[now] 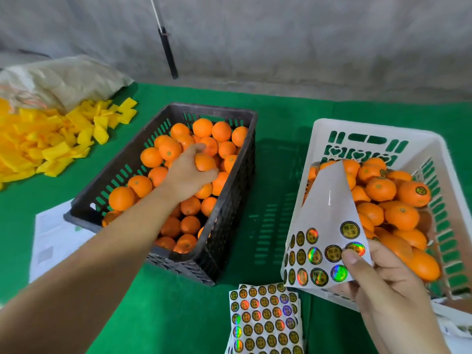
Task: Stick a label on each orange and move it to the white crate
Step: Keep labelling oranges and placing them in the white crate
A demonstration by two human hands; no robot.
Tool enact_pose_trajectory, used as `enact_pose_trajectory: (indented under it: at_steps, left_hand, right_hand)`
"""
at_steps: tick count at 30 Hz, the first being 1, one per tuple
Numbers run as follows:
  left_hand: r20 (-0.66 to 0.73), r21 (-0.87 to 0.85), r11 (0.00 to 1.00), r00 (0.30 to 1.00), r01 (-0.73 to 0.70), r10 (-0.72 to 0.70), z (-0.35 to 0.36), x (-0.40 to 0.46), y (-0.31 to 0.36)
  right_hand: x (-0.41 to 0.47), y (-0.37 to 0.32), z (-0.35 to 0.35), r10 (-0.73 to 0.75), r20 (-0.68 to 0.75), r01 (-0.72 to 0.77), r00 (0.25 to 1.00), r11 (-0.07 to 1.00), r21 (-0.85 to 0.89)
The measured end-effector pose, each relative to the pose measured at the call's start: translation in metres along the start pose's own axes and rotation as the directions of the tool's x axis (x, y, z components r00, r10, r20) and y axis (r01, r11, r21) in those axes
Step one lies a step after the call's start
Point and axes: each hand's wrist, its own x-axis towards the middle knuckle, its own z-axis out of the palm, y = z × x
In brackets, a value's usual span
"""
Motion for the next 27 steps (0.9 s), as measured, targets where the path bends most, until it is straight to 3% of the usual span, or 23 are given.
enact_pose_trajectory:
  at_steps: [2, 3, 5, 7, 10, 13, 15, 17, 19, 21, 23, 24, 27]
  left_hand:
    - [-0.144, -0.172, 0.983, 0.989, -0.068, 0.043, -0.014, -0.040, 0.011]
    - [-0.132, -0.290, 0.950, 0.988, -0.117, 0.082, -0.016, -0.064, 0.018]
    - [0.012, -0.587, 0.804, 0.992, -0.094, 0.125, -0.010, -0.113, 0.030]
    - [0.181, -0.750, 0.661, 0.961, 0.000, 0.206, -0.002, -0.151, 0.036]
    - [0.329, -0.824, 0.561, 0.874, 0.080, 0.358, 0.008, -0.191, 0.048]
    - [0.311, -0.832, 0.546, 0.898, 0.099, 0.311, 0.018, -0.217, 0.058]
    - [0.296, -0.825, 0.554, 0.919, 0.108, 0.262, 0.026, -0.229, 0.060]
    - [0.304, -0.825, 0.552, 0.918, 0.121, 0.254, 0.029, -0.240, 0.062]
    - [0.313, -0.822, 0.555, 0.916, 0.128, 0.251, 0.031, -0.251, 0.063]
    - [0.310, -0.817, 0.560, 0.923, 0.137, 0.226, 0.032, -0.260, 0.064]
    - [0.306, -0.818, 0.561, 0.922, 0.128, 0.237, 0.031, -0.267, 0.064]
    - [0.307, -0.817, 0.565, 0.914, 0.110, 0.265, 0.029, -0.269, 0.065]
    - [0.300, -0.815, 0.576, 0.890, 0.053, 0.343, 0.024, -0.273, 0.067]
  right_hand:
    - [-0.005, -0.009, 0.003, -0.014, 0.074, 0.015, 0.997, 1.000, -0.019]
    - [-0.007, -0.014, 0.005, -0.022, 0.121, 0.026, 0.992, 0.999, -0.025]
    - [-0.014, -0.026, 0.008, -0.050, 0.225, 0.059, 0.973, 0.998, -0.032]
    - [-0.022, -0.042, 0.010, -0.098, 0.331, 0.123, 0.939, 0.991, -0.056]
    - [-0.033, -0.059, 0.012, -0.135, 0.411, 0.190, 0.902, 0.977, -0.097]
    - [-0.049, -0.067, 0.015, -0.264, 0.372, 0.358, 0.890, 0.910, -0.211]
    - [-0.057, -0.070, 0.017, -0.397, 0.345, 0.520, 0.851, 0.730, -0.443]
    - [-0.062, -0.069, 0.016, -0.543, 0.402, 0.647, 0.737, 0.392, -0.654]
    - [-0.065, -0.068, 0.015, -0.638, 0.488, 0.709, 0.596, 0.133, -0.693]
    - [-0.069, -0.071, 0.019, -0.670, 0.537, 0.724, 0.513, 0.003, -0.689]
    - [-0.074, -0.070, 0.022, -0.644, 0.559, 0.747, 0.523, 0.030, -0.664]
    - [-0.076, -0.070, 0.023, -0.622, 0.553, 0.759, 0.555, 0.106, -0.642]
    - [-0.082, -0.076, 0.023, -0.420, 0.493, 0.644, 0.762, 0.571, -0.509]
